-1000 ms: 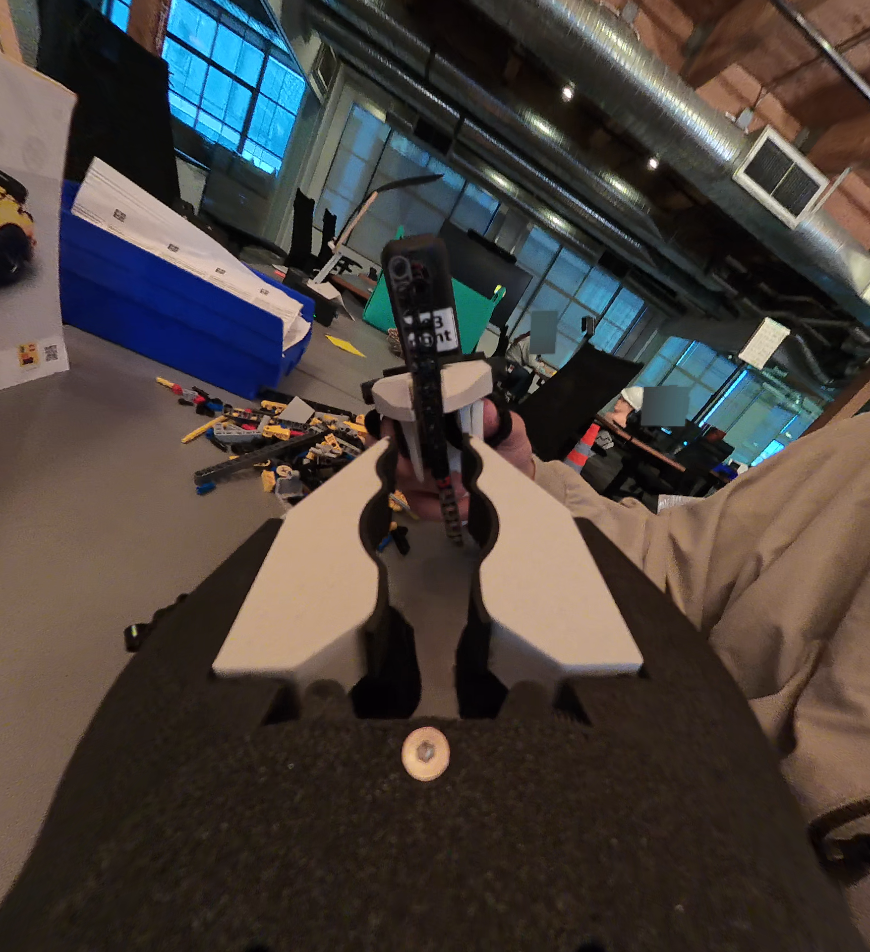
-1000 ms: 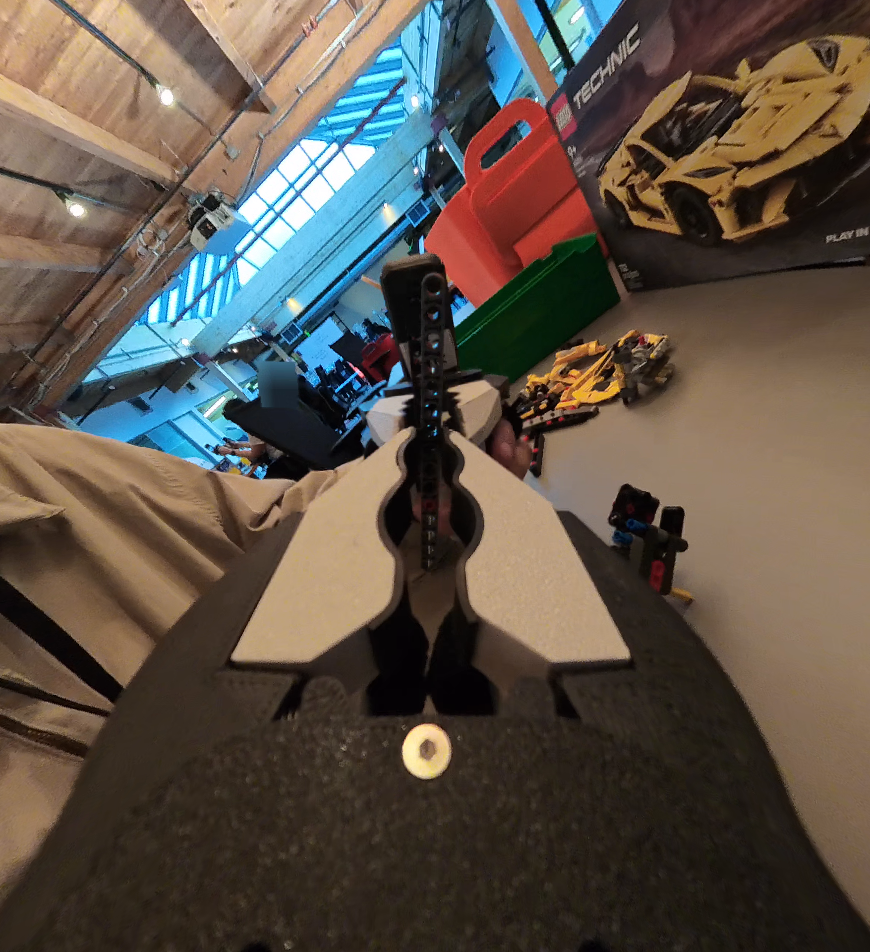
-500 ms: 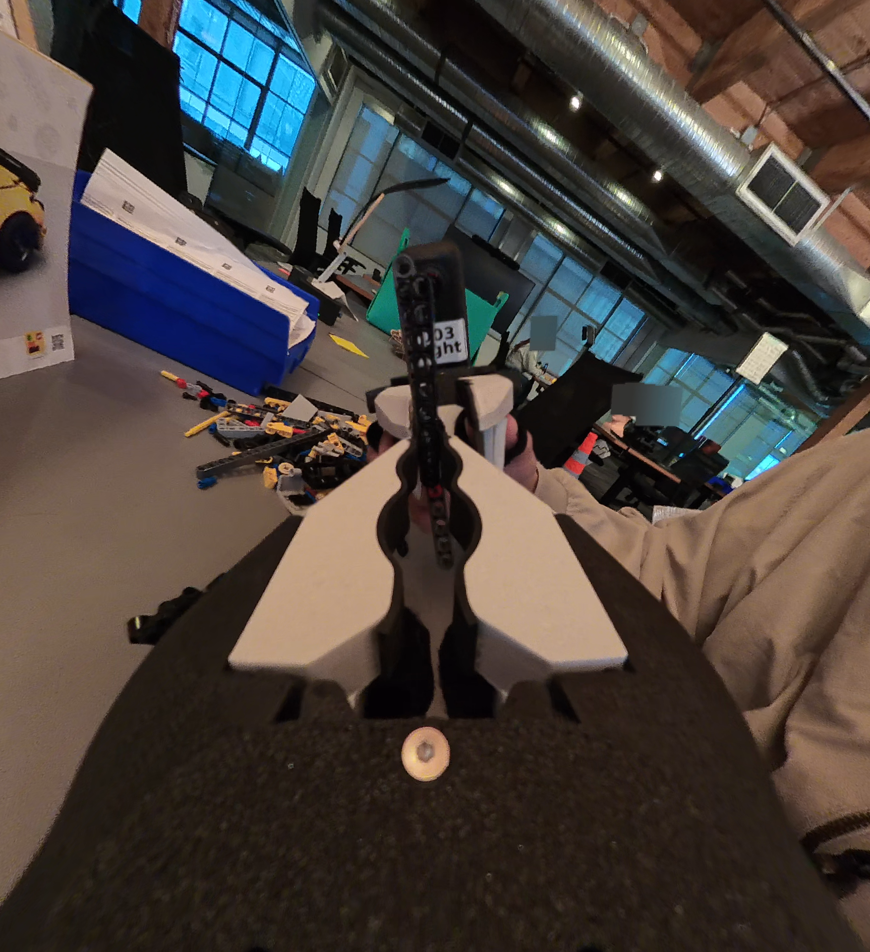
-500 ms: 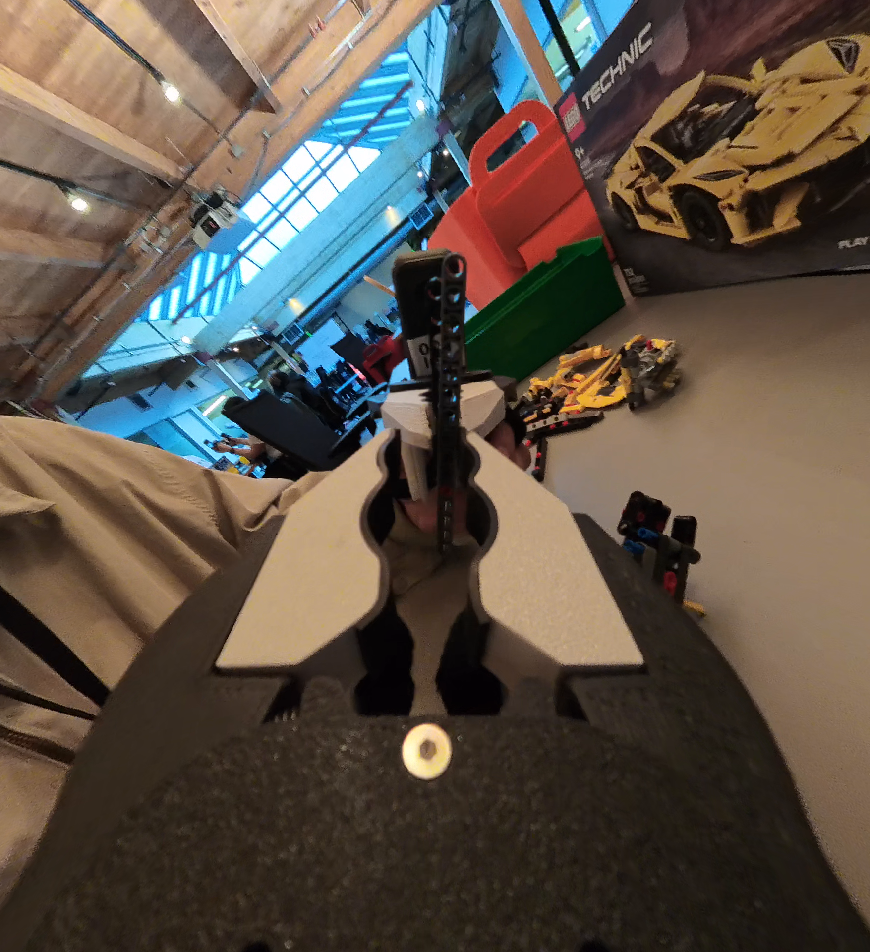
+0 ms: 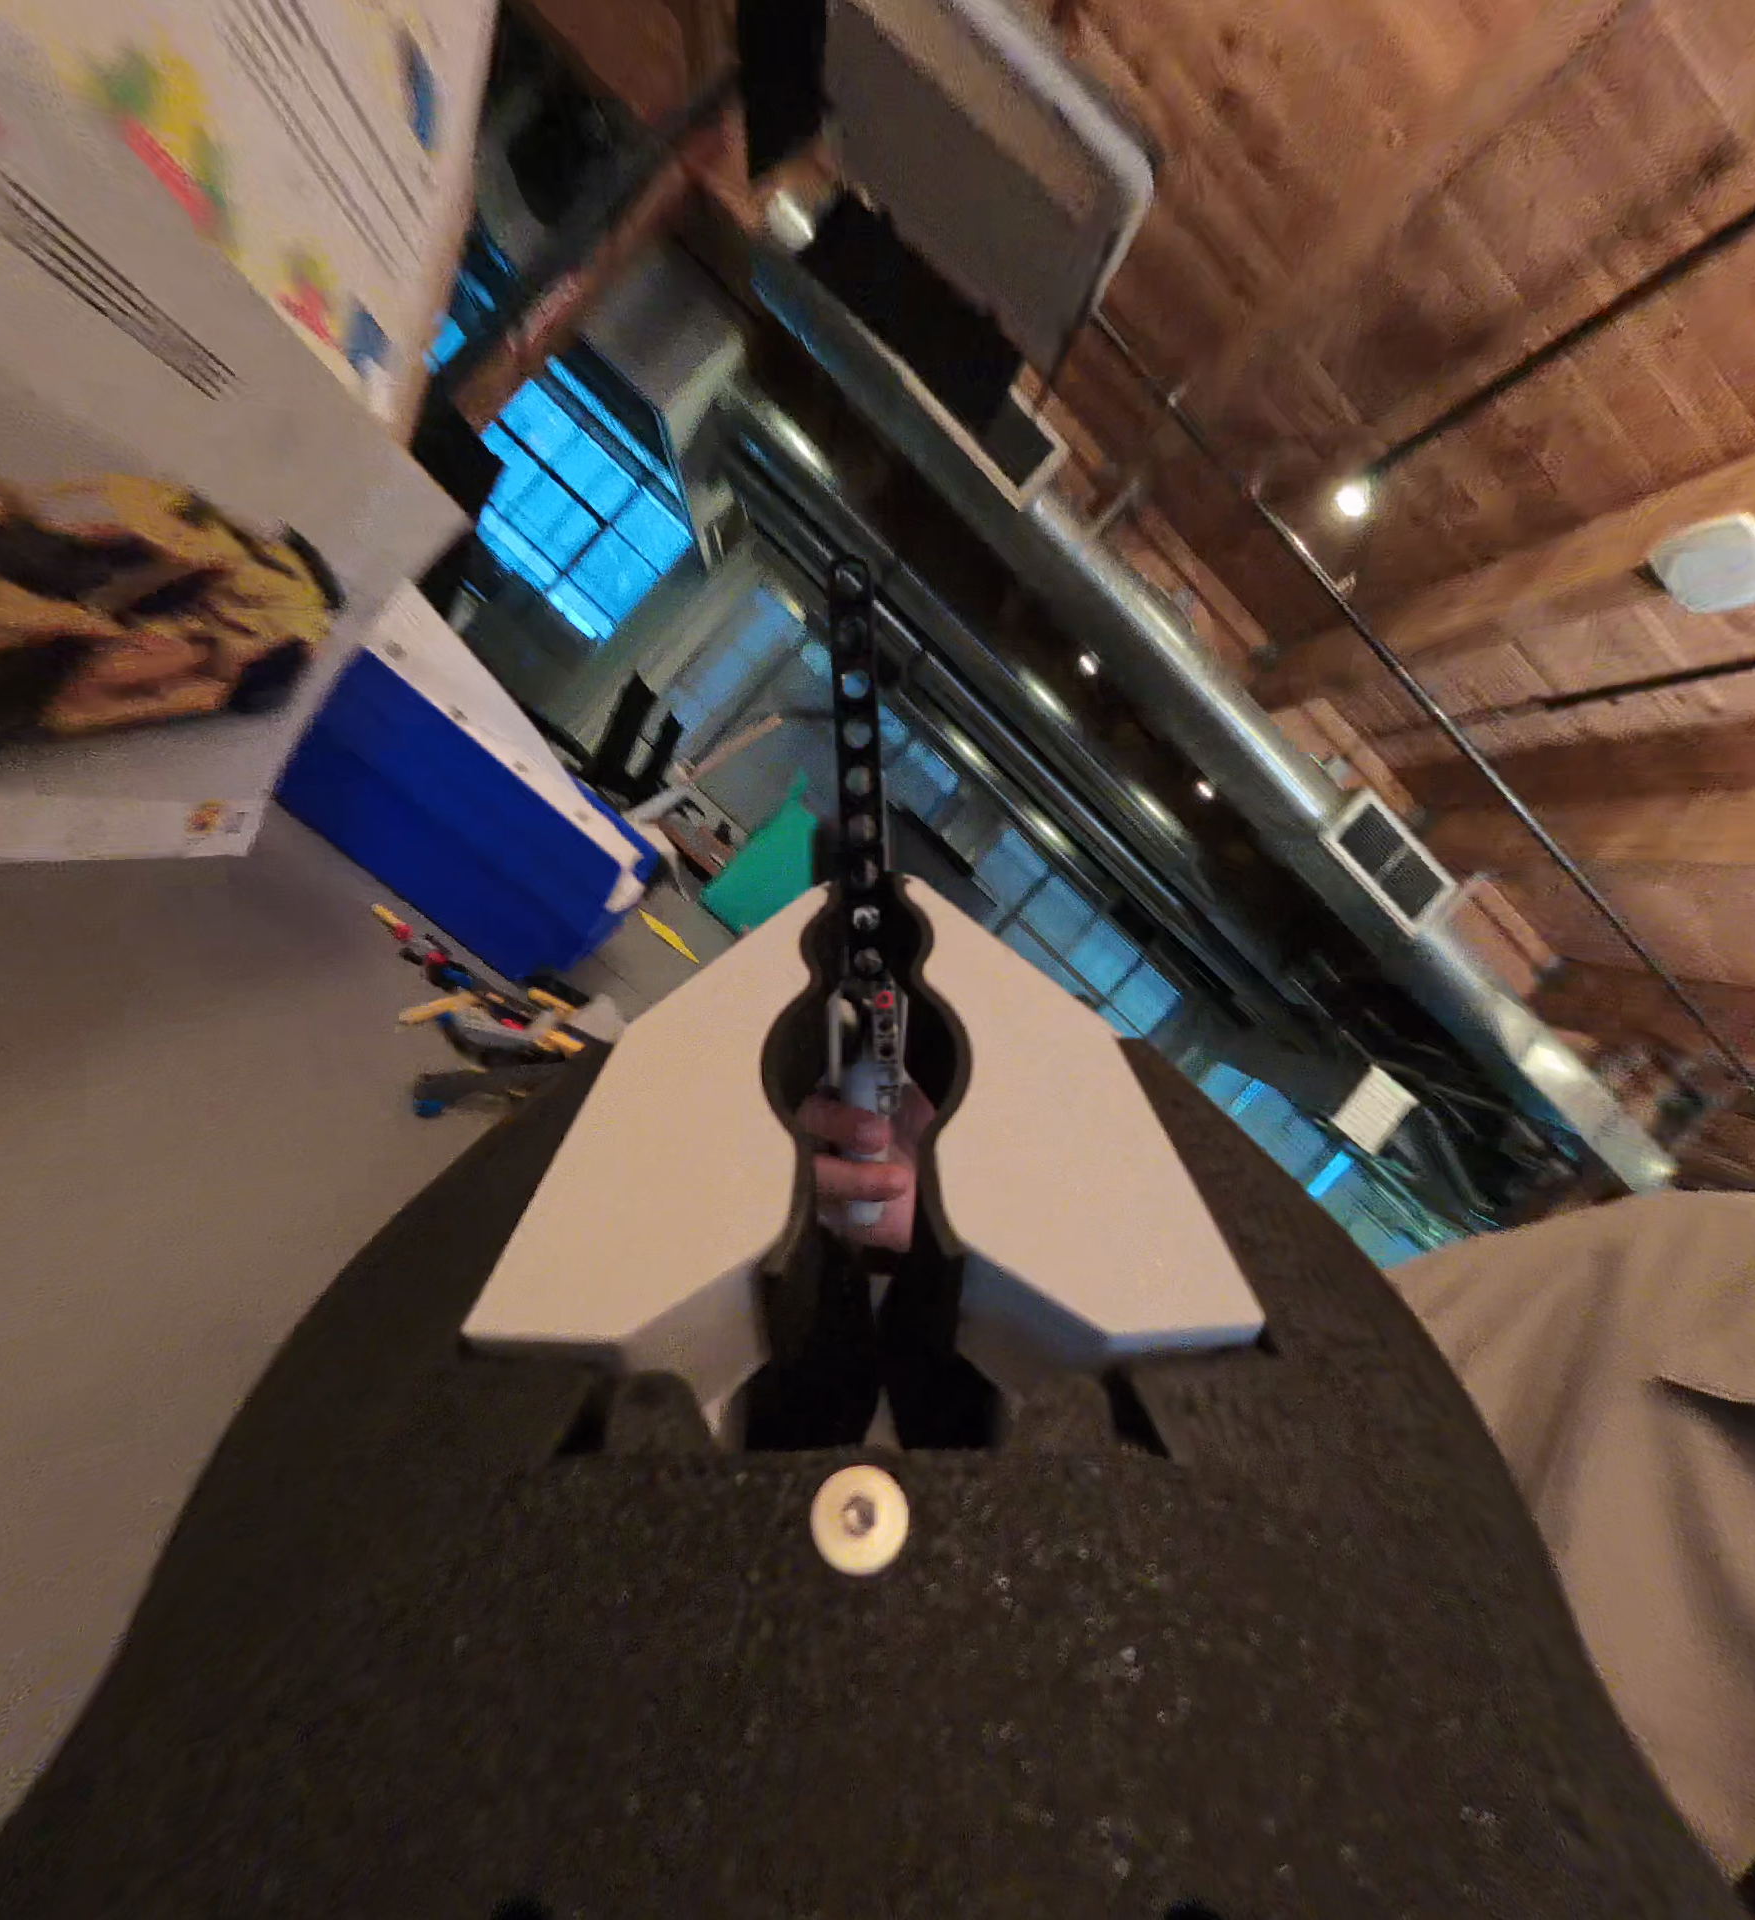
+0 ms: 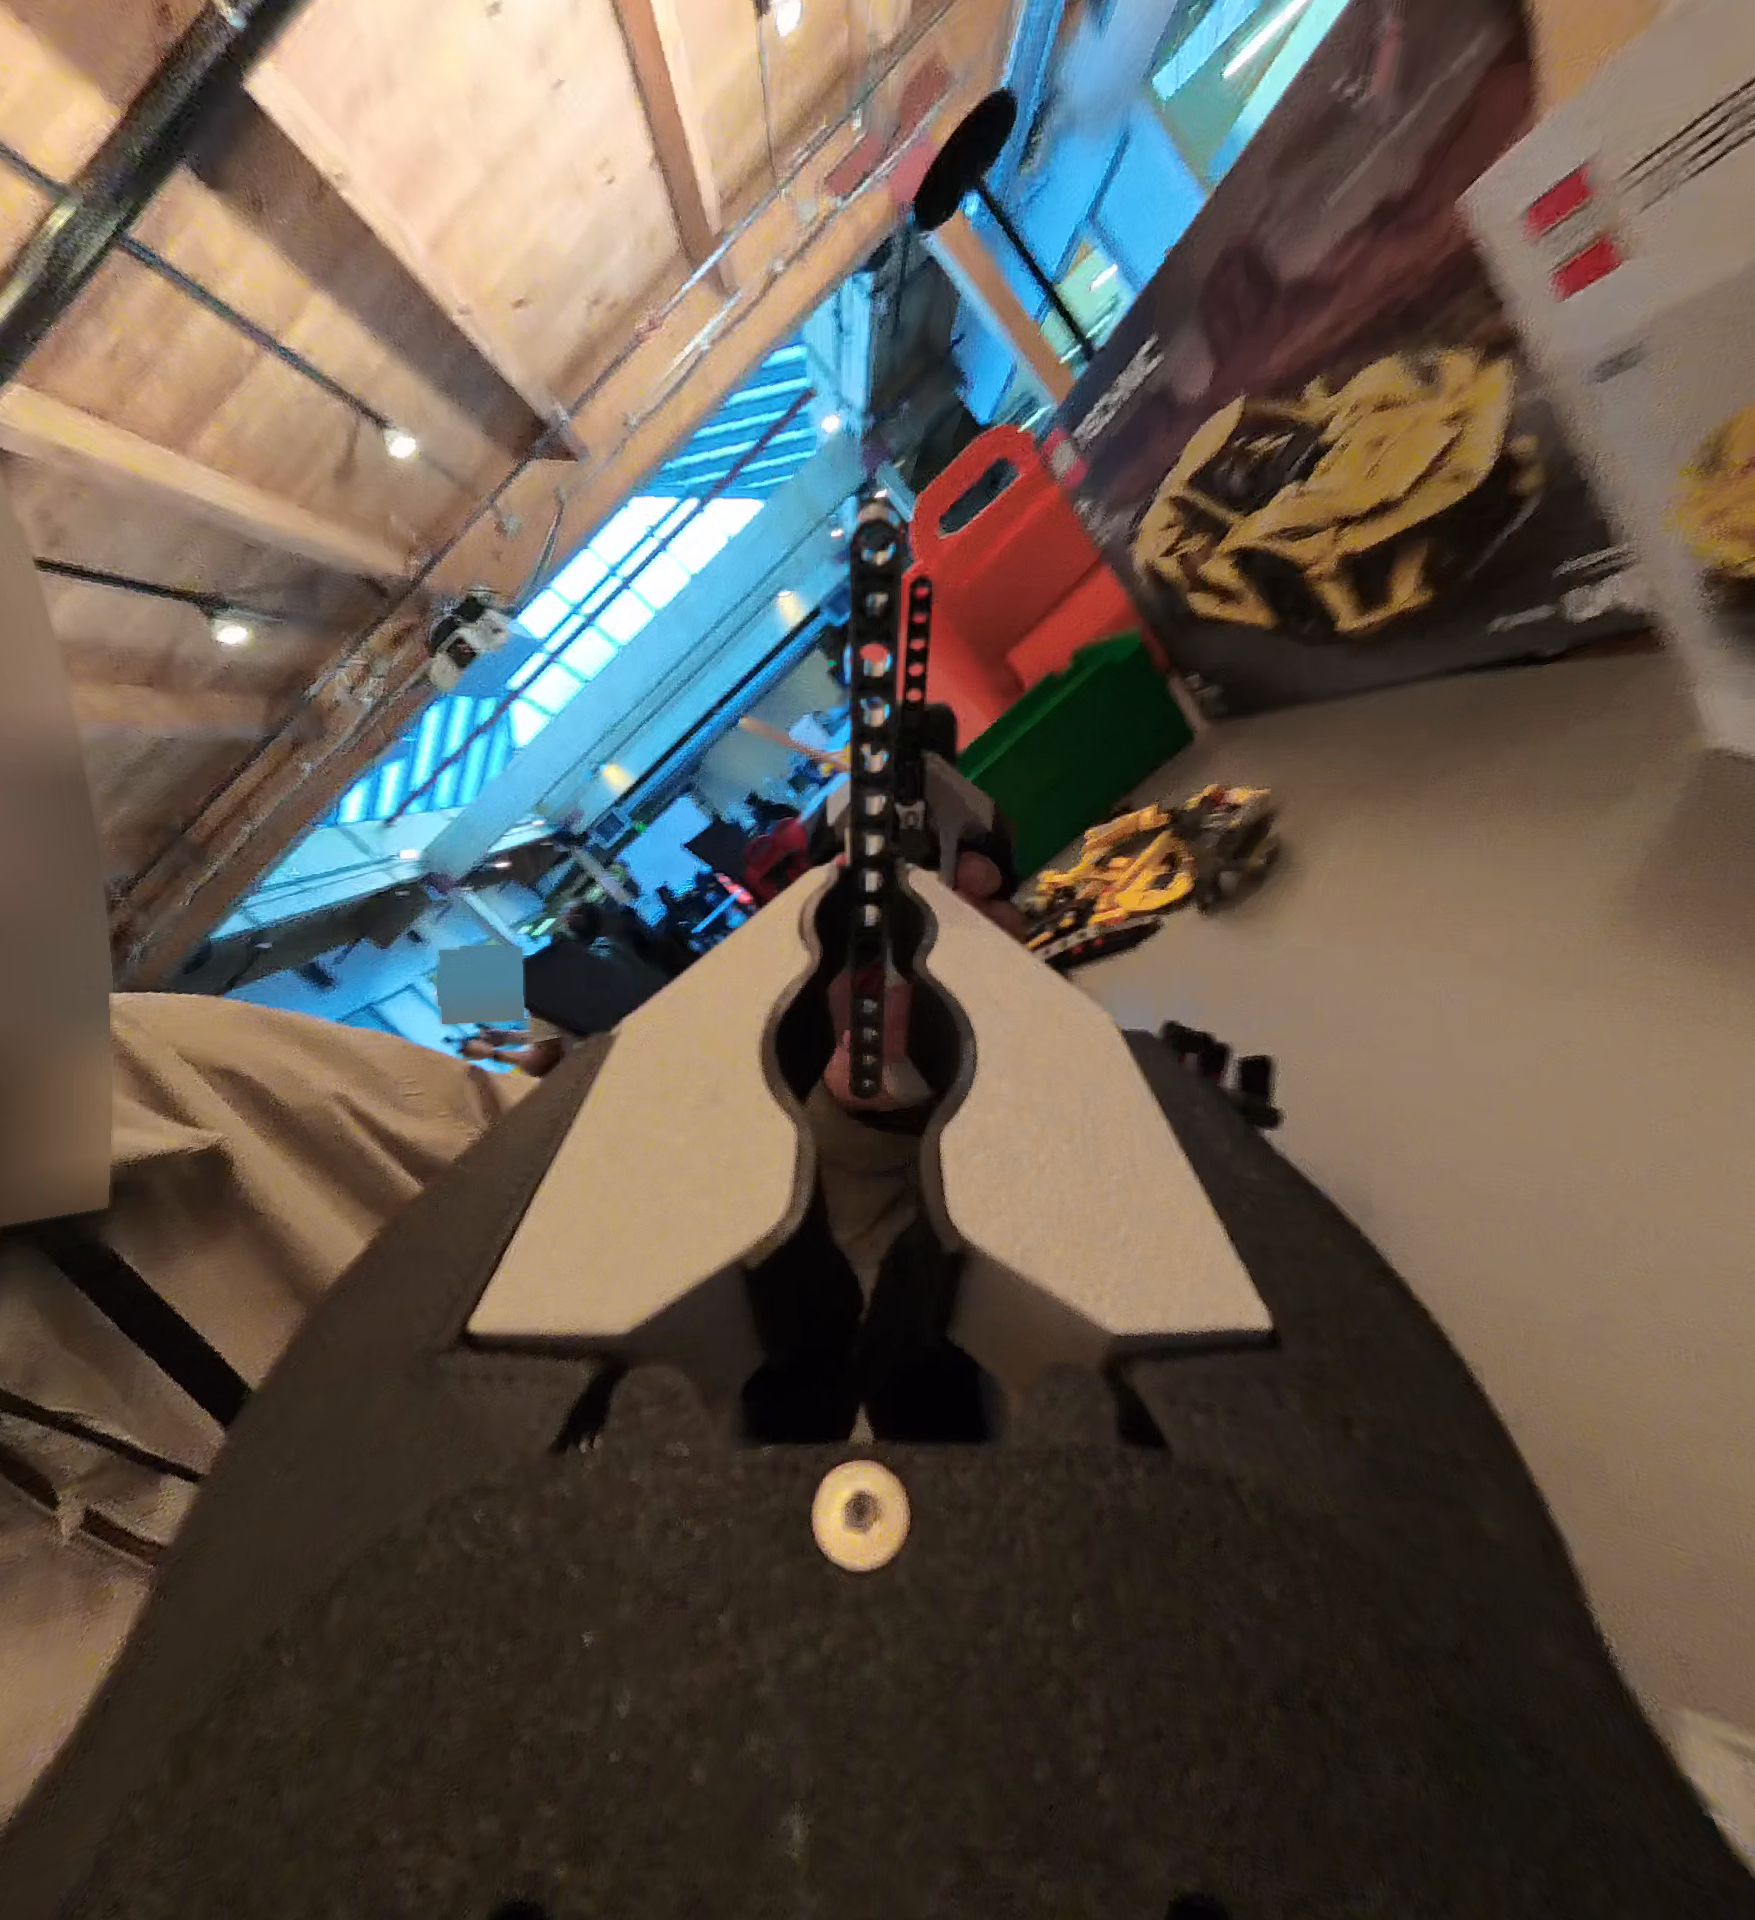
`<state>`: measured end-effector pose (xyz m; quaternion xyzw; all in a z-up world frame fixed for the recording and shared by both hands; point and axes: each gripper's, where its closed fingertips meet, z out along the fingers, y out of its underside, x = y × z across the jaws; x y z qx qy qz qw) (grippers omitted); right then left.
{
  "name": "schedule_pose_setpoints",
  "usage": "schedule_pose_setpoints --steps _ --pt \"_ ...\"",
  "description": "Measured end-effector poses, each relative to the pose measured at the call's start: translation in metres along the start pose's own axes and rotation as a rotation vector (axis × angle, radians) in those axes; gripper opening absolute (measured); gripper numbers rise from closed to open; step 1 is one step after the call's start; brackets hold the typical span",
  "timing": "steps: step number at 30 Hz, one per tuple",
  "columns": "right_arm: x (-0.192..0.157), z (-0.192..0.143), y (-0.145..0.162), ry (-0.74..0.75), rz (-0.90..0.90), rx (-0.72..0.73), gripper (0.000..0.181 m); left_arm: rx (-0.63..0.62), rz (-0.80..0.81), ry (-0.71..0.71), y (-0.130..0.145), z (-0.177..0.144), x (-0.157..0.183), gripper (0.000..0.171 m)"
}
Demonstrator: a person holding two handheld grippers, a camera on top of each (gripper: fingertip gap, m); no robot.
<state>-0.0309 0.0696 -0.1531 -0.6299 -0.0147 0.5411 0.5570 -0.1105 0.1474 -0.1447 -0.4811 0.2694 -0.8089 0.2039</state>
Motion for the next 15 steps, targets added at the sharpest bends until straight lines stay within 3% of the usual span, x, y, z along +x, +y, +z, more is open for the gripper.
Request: schedule_pose_setpoints --steps 3,6,9,13,15 --pt "0.003 -0.003 0.004 0.044 -0.029 -0.055 0.005 0.003 -0.039 0.038 -0.002 0.001 -0.001 0.006" --pt "0.005 0.012 0.068 0.035 0.031 -0.42 0.006 -0.077 -0.026 0.045 0.019 0.011 0.004 0.006" --pt "0.004 0.026 0.105 0.021 0.053 -0.555 0.006 -0.093 -0.036 0.064 0.021 0.012 0.009 0.006" --pt "0.02 0.012 0.183 0.134 -0.14 -0.996 0.006 -0.074 -0.072 0.09 0.015 0.008 0.011 0.006" --pt "0.022 0.012 0.198 0.145 -0.177 -1.066 0.006 -0.093 -0.045 0.067 0.018 0.009 0.009 0.006"
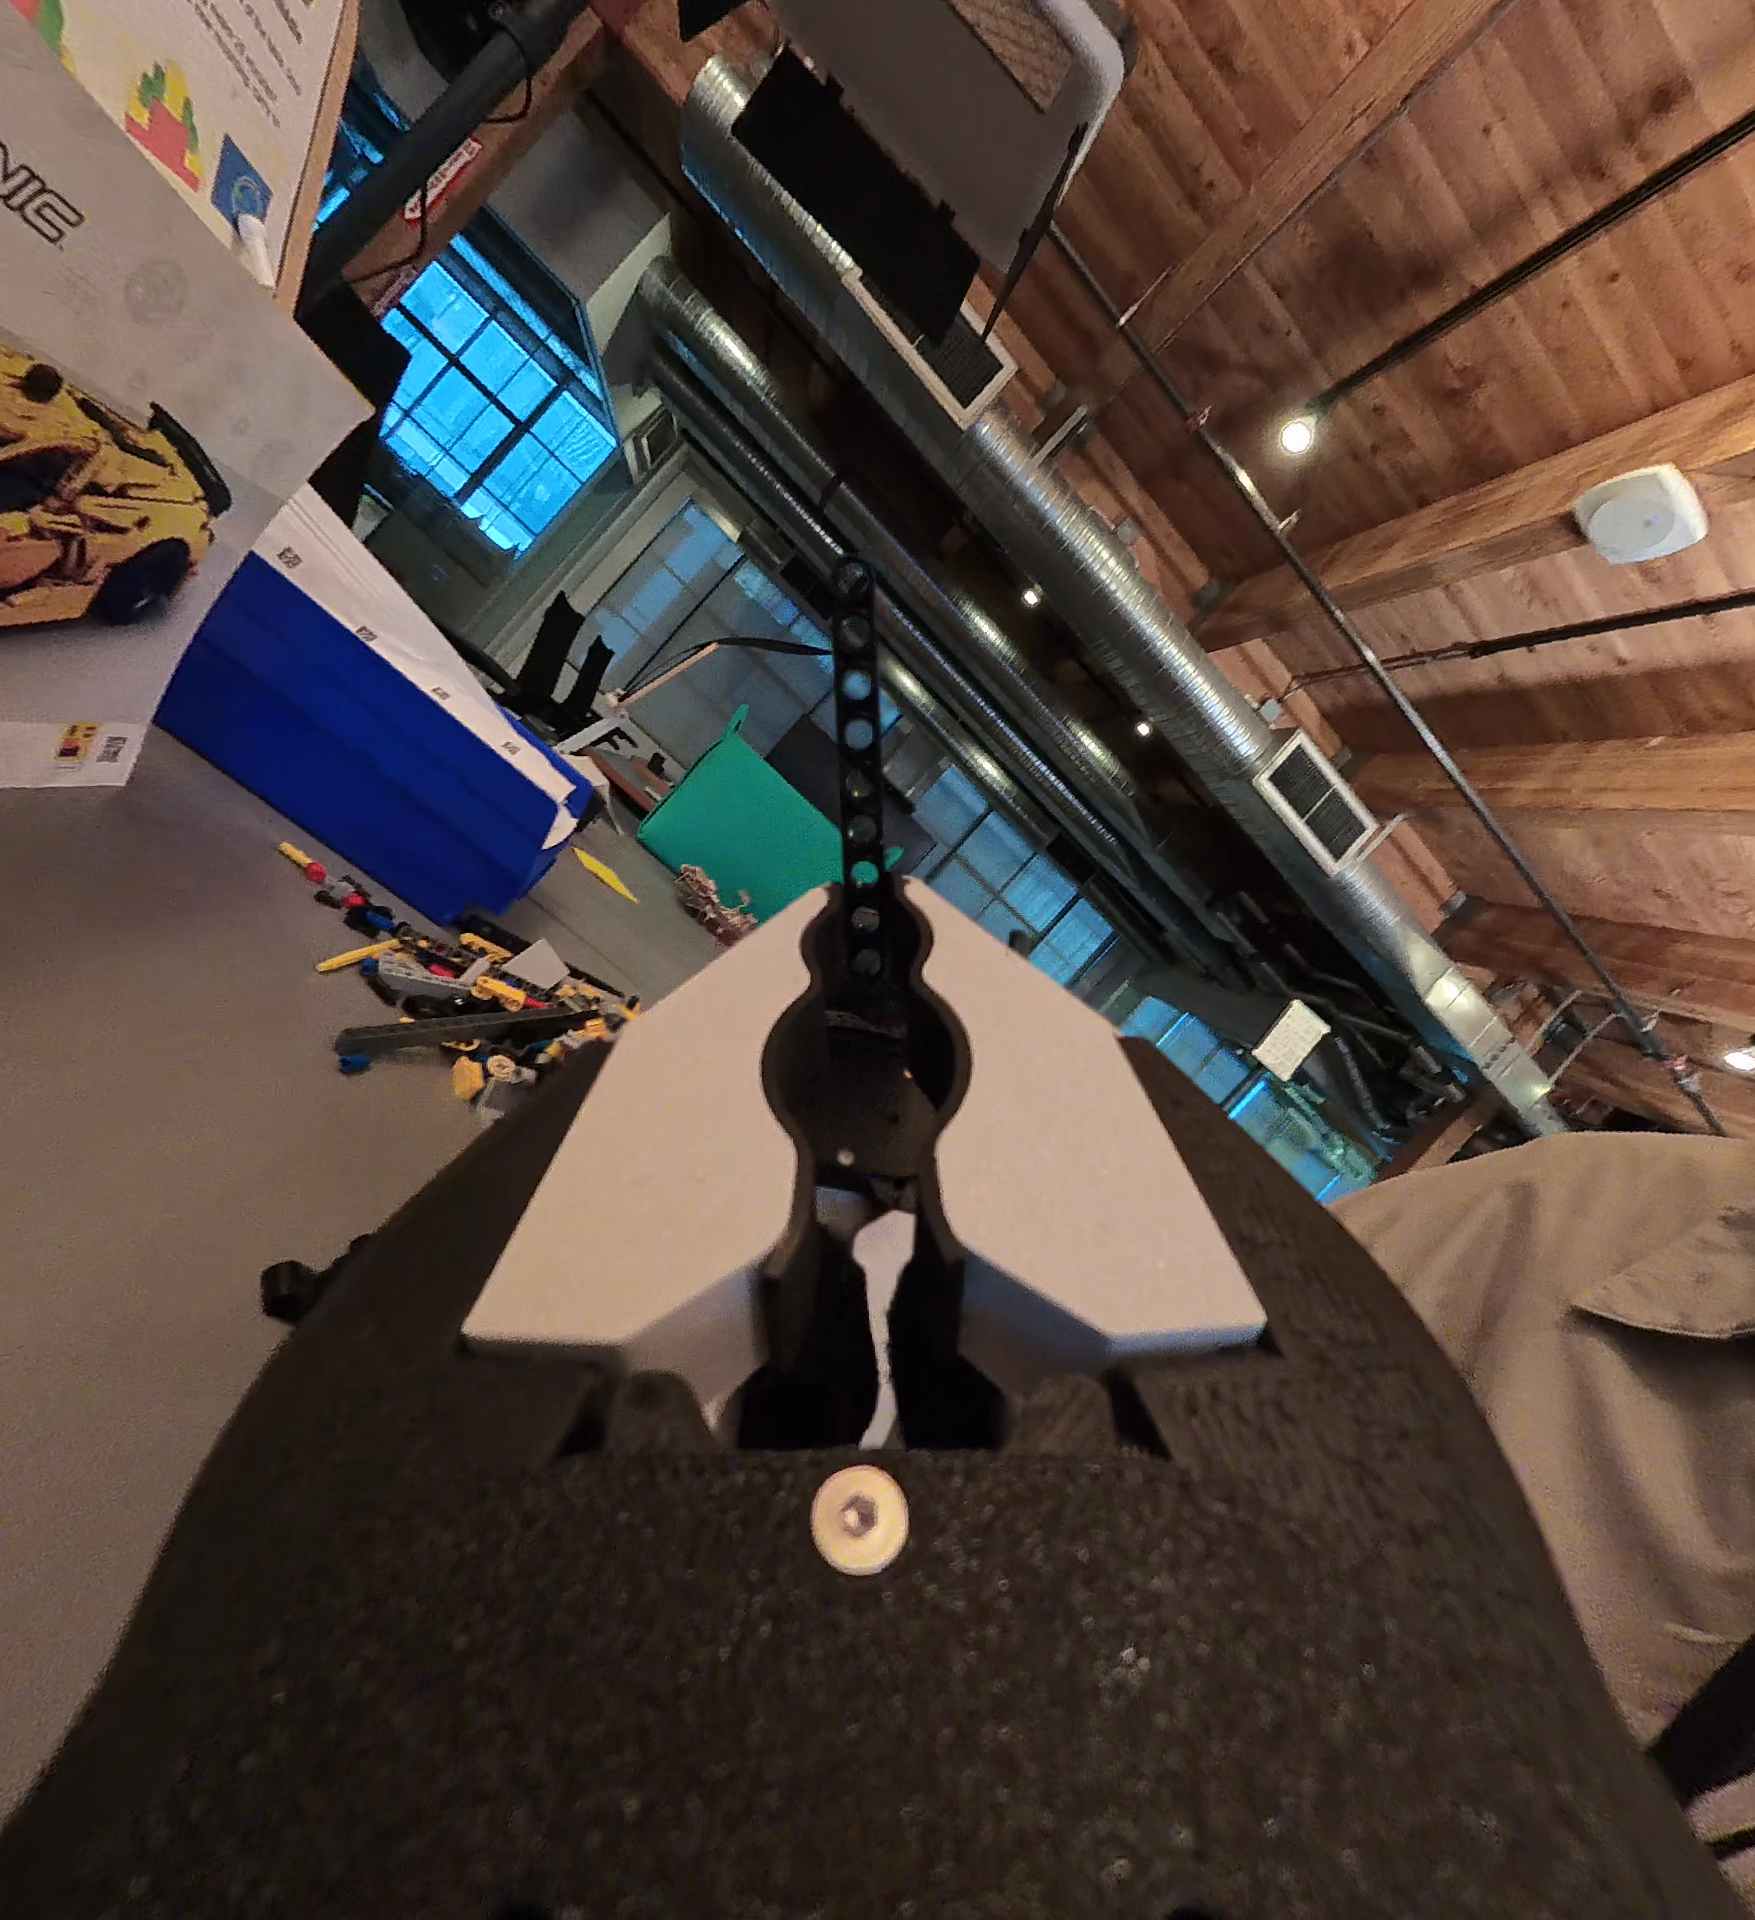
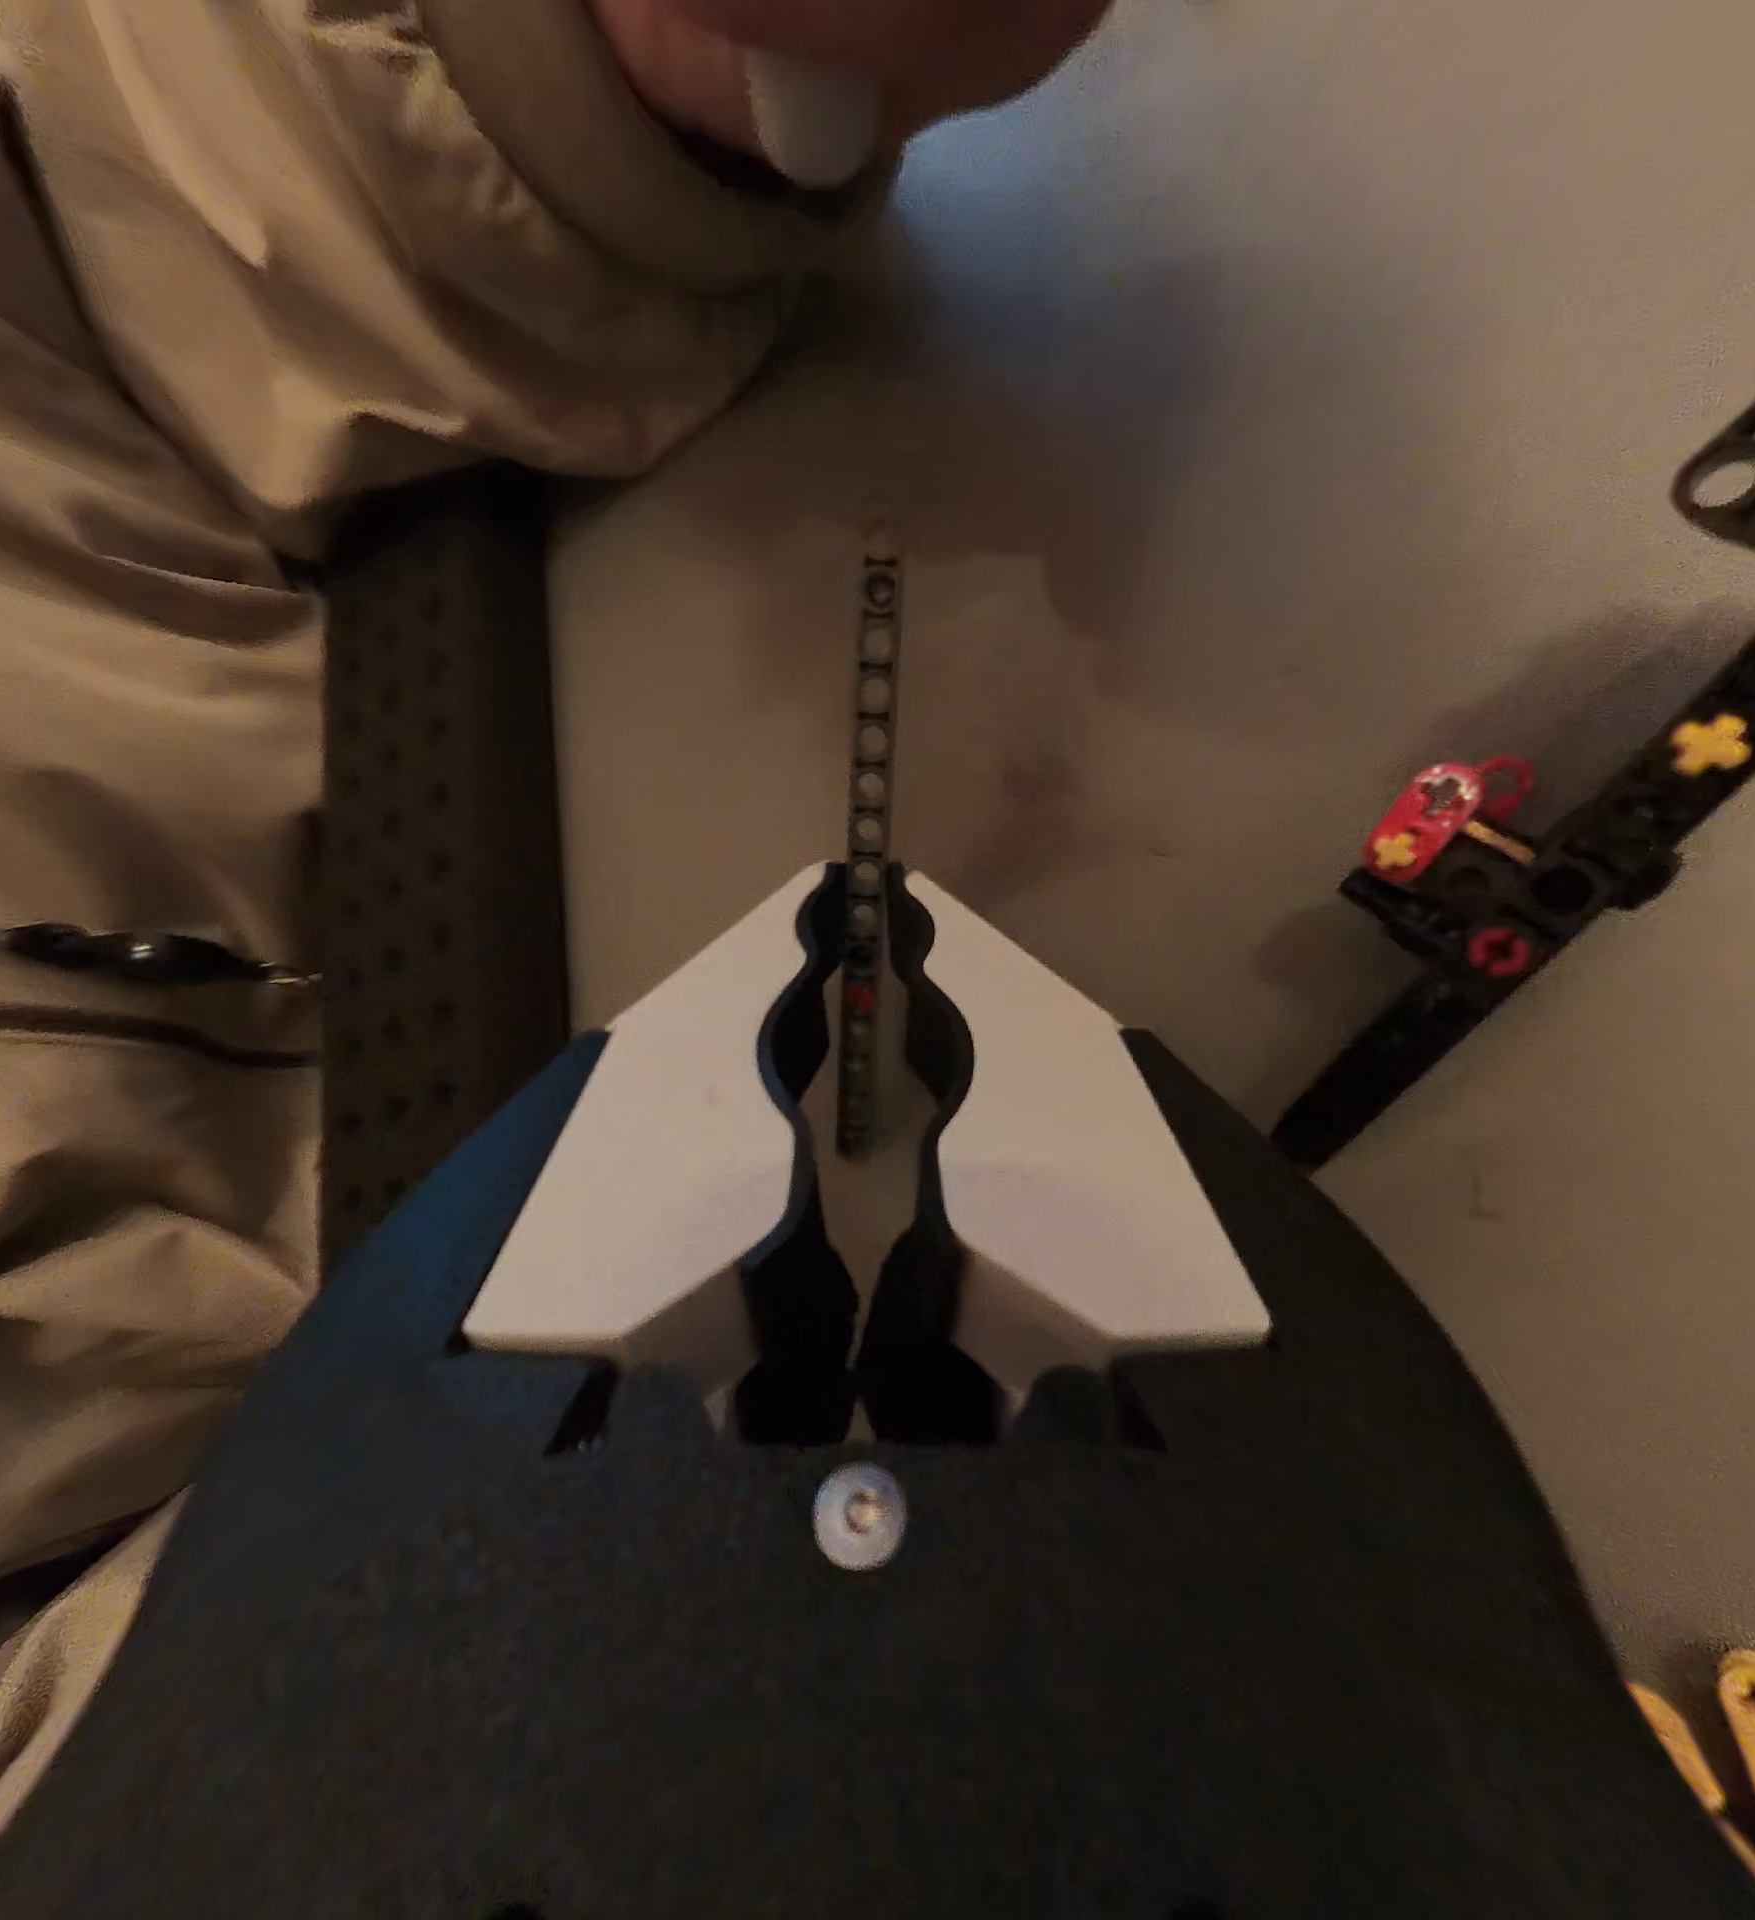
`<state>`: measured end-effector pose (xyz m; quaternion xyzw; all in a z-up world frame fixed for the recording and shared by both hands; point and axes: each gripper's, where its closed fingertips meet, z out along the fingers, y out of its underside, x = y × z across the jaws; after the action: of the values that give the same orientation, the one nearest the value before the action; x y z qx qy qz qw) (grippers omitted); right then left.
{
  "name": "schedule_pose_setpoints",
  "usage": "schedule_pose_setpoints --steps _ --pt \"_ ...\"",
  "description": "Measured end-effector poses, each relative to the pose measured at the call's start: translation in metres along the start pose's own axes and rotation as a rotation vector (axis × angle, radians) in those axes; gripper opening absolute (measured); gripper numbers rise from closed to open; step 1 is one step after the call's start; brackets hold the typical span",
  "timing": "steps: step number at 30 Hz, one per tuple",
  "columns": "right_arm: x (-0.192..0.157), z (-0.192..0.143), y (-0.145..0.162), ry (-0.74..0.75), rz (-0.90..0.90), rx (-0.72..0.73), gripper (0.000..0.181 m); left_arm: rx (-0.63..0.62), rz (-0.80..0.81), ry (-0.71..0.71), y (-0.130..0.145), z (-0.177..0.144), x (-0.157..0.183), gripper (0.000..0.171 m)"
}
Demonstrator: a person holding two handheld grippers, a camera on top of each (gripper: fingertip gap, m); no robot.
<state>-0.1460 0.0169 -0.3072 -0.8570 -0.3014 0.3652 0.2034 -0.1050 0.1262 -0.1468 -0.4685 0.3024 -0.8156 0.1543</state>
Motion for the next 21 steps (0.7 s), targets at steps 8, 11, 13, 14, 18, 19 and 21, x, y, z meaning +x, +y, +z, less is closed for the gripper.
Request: schedule_pose_setpoints --steps 8,11,13,14,18,19,21 --pt "0.028 -0.041 -0.04 0.14 -0.007 0.285 0.028 -0.319 0.636 -0.559 0.026 -0.006 -0.056 0.006" --pt "0.053 -0.099 -0.079 0.274 0.066 0.679 0.043 -0.448 0.961 -0.73 0.032 -0.007 -0.066 0.007" --pt "0.061 -0.125 -0.09 0.333 0.079 0.86 0.05 -0.499 1.044 -0.756 0.042 -0.001 -0.066 0.007" --pt "0.06 -0.128 -0.093 0.336 0.078 0.894 0.05 -0.515 1.063 -0.734 0.049 0.004 -0.064 0.007" --pt "0.05 -0.124 -0.096 0.275 0.091 0.892 0.008 -0.581 1.139 -0.704 0.07 0.014 -0.061 0.006" --pt "0.052 -0.124 -0.092 0.288 0.113 0.852 0.007 -0.591 1.153 -0.711 0.071 0.013 -0.061 0.007" --pt "0.06 -0.143 -0.085 0.383 0.111 0.86 0.007 -0.658 1.099 -0.683 0.079 0.009 -0.064 0.012"
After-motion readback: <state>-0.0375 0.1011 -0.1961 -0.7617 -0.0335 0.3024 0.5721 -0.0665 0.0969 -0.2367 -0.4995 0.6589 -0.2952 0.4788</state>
